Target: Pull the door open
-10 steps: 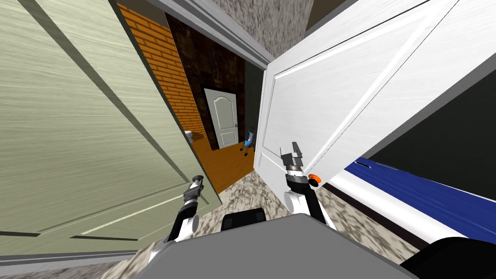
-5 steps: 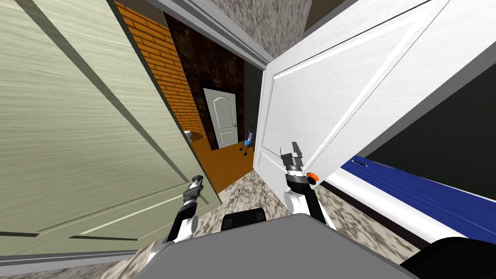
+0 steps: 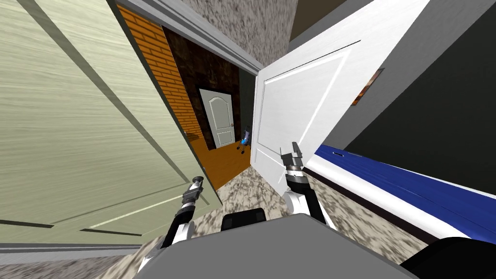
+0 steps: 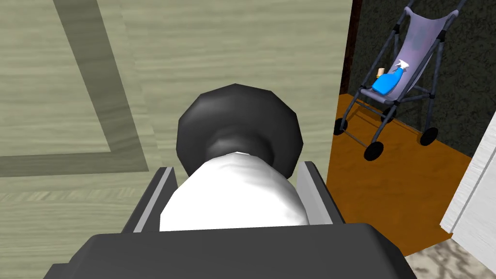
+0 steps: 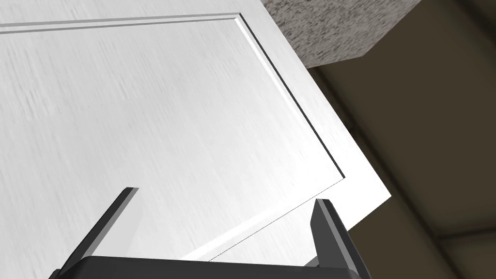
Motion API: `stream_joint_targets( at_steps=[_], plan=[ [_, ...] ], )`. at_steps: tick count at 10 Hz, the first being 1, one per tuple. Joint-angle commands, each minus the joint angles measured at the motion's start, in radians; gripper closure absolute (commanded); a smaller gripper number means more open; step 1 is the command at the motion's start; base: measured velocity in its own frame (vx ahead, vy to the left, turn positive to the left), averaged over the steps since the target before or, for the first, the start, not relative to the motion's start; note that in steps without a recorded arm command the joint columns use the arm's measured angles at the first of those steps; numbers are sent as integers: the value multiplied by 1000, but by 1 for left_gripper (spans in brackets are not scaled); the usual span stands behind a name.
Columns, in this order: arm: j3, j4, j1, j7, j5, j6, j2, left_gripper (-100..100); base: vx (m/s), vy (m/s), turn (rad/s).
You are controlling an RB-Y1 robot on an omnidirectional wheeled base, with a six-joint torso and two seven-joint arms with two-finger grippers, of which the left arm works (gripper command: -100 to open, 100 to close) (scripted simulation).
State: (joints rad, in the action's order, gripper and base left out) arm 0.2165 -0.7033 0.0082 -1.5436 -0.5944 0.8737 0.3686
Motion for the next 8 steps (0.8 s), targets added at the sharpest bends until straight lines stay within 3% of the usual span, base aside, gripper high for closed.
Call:
stream_joint_targets(
  at_steps=[1,3,4,8],
  plan=[
    [25,-20,16,-29,10,7,18,100,-256,54,-155],
    [57,-29,31,-66,22,19,42,100,-259,25,-114],
    [46,-22,27,-53,18,15,36,100,-107,8,-18],
    [112,-33,63,-124,50,63,85,100,-248,60,-128]
  ],
)
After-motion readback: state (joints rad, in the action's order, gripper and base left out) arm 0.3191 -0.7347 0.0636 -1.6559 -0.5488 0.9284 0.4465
